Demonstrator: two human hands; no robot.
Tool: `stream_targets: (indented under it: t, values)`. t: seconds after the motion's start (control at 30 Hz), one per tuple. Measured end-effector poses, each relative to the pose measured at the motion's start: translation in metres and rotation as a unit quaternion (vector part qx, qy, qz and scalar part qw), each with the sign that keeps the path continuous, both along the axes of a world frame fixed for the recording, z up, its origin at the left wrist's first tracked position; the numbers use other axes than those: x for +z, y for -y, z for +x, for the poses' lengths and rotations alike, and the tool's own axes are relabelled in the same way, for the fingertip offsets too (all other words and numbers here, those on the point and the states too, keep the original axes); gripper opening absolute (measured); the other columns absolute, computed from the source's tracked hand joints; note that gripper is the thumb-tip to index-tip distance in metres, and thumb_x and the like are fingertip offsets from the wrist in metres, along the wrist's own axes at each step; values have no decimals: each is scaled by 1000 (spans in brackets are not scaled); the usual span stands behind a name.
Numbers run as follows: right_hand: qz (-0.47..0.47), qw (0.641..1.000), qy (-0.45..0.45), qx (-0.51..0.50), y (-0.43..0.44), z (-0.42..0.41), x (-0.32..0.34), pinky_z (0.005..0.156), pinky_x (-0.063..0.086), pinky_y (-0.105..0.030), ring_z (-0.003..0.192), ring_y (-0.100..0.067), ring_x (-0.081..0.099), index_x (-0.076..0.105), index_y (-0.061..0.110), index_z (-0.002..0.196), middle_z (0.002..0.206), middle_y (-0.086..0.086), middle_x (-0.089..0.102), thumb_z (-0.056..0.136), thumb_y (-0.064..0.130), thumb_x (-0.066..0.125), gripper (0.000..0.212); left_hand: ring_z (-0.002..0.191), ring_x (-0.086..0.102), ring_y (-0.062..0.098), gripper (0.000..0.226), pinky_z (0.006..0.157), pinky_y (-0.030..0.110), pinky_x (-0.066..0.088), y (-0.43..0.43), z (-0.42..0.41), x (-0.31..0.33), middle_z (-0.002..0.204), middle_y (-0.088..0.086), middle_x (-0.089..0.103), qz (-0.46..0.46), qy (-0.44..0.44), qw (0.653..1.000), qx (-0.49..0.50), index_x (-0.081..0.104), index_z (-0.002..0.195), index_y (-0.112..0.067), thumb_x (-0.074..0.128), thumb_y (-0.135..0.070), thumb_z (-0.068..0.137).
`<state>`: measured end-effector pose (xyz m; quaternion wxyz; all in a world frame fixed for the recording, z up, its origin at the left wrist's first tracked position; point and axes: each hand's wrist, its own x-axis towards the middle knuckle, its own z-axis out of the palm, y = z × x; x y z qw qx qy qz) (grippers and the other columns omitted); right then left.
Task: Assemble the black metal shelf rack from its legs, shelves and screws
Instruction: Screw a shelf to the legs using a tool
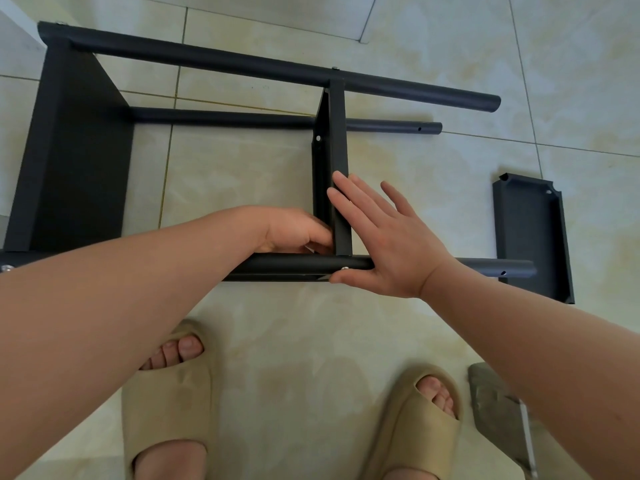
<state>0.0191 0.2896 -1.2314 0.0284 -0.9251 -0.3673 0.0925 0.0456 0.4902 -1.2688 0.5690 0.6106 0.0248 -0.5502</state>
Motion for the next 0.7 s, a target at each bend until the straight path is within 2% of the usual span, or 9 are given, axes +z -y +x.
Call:
stream_targets:
  t: [0.07, 0.17, 0.3, 0.43, 0.53, 0.6, 0.7]
  values:
    - [0, 1000, -2, 0, 0, 0, 0, 124, 15, -54, 157, -22, 7, 16, 12, 162, 170, -4, 5, 87, 82, 35, 105, 74, 71, 20, 12, 68, 29, 57, 0, 0, 1, 81, 8, 74, 25, 31, 999, -11, 69, 98, -4, 59, -6, 91]
    - [0, 1000, -2, 0, 0, 0, 1, 124, 15, -54, 157, -22, 7, 16, 12, 162, 170, -4, 5, 87, 82, 34, 105, 67, 68, 20, 12, 64, 26, 57, 0, -1, 1, 77, 13, 70, 18, 32, 999, 8, 66, 98, 1, 57, 2, 89]
    - [0, 1000, -5, -1, 0, 0, 1, 124, 14, -54, 157, -22, 6, 15, 12, 162, 170, -4, 5, 86, 82, 34, 105, 81, 64, 31, 16, 82, 40, 53, -2, -1, 0, 92, 22, 63, -15, -7, 999, 36, 61, 101, 2, 53, 9, 89]
    - [-8, 1000, -6, -1, 0, 1, 2, 125, 13, -53, 157, -21, 4, 13, 13, 162, 170, -3, 3, 87, 83, 34, 105, 75, 66, 27, 19, 77, 36, 54, 0, -1, 0, 82, 15, 67, -38, -37, 998, 36, 65, 91, -2, 49, 8, 91]
    - [-6, 1000, -6, -1, 0, 0, 1, 124, 13, -54, 157, -22, 5, 14, 12, 162, 170, -4, 4, 87, 83, 33, 105, 72, 67, 20, 30, 75, 33, 53, -1, -1, 0, 76, 7, 71, -22, -42, 999, 14, 75, 76, -11, 51, -4, 94]
    - [-5, 1000, -7, 0, 0, 0, 1, 124, 14, -54, 157, -22, 6, 15, 12, 162, 170, -4, 4, 87, 82, 34, 104, 72, 68, 19, 21, 75, 33, 55, -1, -1, 0, 78, 7, 72, 3, -4, 1000, -1, 75, 83, -10, 57, -7, 93]
    - [-8, 1000, -9, -1, 0, 0, 2, 124, 13, -54, 157, -22, 5, 14, 12, 162, 170, -3, 3, 87, 82, 34, 104, 72, 69, 23, 11, 72, 31, 57, -2, -1, -1, 78, 12, 72, 12, 19, 1000, 8, 69, 93, -2, 58, 0, 90]
